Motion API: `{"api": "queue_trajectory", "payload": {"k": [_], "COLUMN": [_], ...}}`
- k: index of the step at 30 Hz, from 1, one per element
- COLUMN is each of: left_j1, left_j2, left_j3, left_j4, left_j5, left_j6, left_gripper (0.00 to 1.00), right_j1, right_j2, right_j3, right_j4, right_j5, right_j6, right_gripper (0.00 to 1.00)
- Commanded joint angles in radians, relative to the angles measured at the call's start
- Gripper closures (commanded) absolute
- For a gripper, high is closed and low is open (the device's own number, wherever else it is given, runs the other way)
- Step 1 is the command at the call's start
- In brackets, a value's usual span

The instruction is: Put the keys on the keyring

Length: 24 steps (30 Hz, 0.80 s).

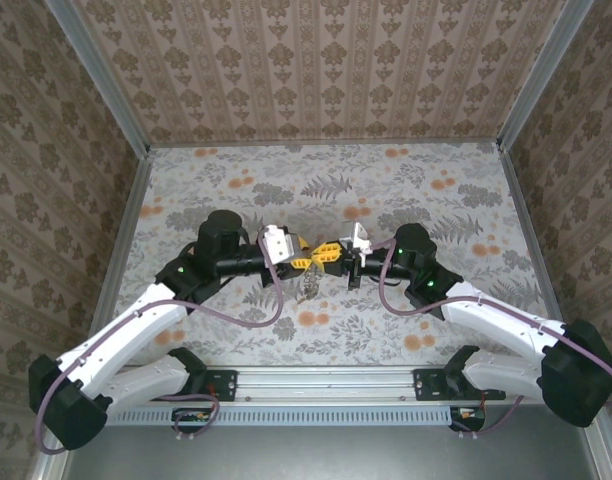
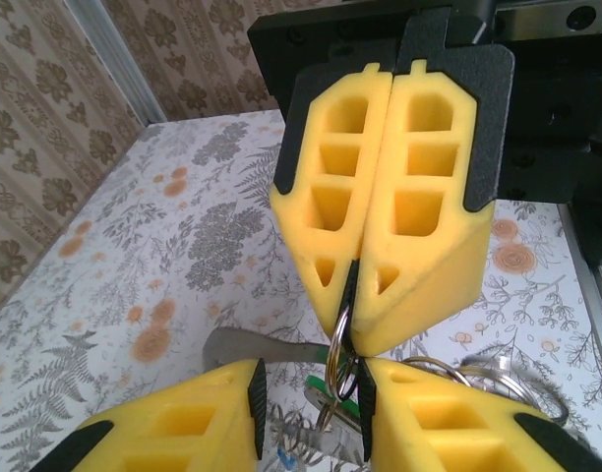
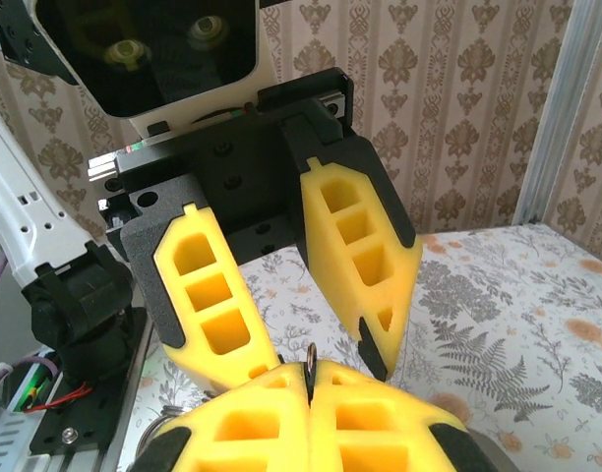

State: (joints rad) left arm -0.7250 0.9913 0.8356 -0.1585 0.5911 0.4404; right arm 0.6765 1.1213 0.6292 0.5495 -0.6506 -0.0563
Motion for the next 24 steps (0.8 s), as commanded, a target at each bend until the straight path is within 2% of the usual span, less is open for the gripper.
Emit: {"api": "queue_trajectory", "payload": {"k": [1,2,3,7,9,12,14,16,18,20,24], "left_j1": [0.002,0.001,0.003,0.003,0.004,0.002,0.000,-0.006,-0.018,-0.033,-0.069], "left_j2": [0.007,0.006,0.006,0.005,0.003,-0.006,-0.008,0.002,0.018,0.033,0.078], "left_j3": [0.038,0.037,0.037,0.049,0.057,0.073,0.091,0.118,0.144,0.165,0.201], "left_j4": [-0.018,-0.019,-0.020,-0.046,-0.065,-0.105,-0.142,-0.205,-0.262,-0.308,-0.361], "left_j5": [0.021,0.017,0.015,0.020,0.021,-0.005,-0.038,-0.069,-0.106,-0.126,-0.165], "left_j6": [-0.011,-0.012,-0.013,-0.002,0.010,0.024,0.033,0.055,0.078,0.098,0.115], "left_gripper": [0.69,0.69,0.74,1.00,1.00,1.00,1.00,1.00,1.00,1.00,1.00], "right_j1": [0.000,0.001,0.001,0.001,0.001,0.001,0.000,0.001,0.001,0.007,0.020], "right_j2": [-0.009,-0.009,-0.011,-0.012,-0.020,-0.045,-0.061,-0.065,-0.061,-0.054,-0.044], "right_j3": [0.038,0.038,0.037,0.039,0.047,0.094,0.142,0.198,0.242,0.275,0.290], "right_j4": [0.064,0.064,0.063,0.045,-0.012,-0.239,-0.421,-0.606,-0.738,-0.814,-0.813], "right_j5": [-0.028,-0.027,-0.028,-0.027,-0.027,-0.020,0.002,0.028,0.054,0.104,0.146], "right_j6": [-0.016,-0.016,-0.017,-0.029,-0.062,-0.206,-0.313,-0.419,-0.501,-0.546,-0.565], "right_gripper": [1.00,1.00,1.00,1.00,1.00,0.97,0.89,0.73,0.65,0.62,0.58]}}
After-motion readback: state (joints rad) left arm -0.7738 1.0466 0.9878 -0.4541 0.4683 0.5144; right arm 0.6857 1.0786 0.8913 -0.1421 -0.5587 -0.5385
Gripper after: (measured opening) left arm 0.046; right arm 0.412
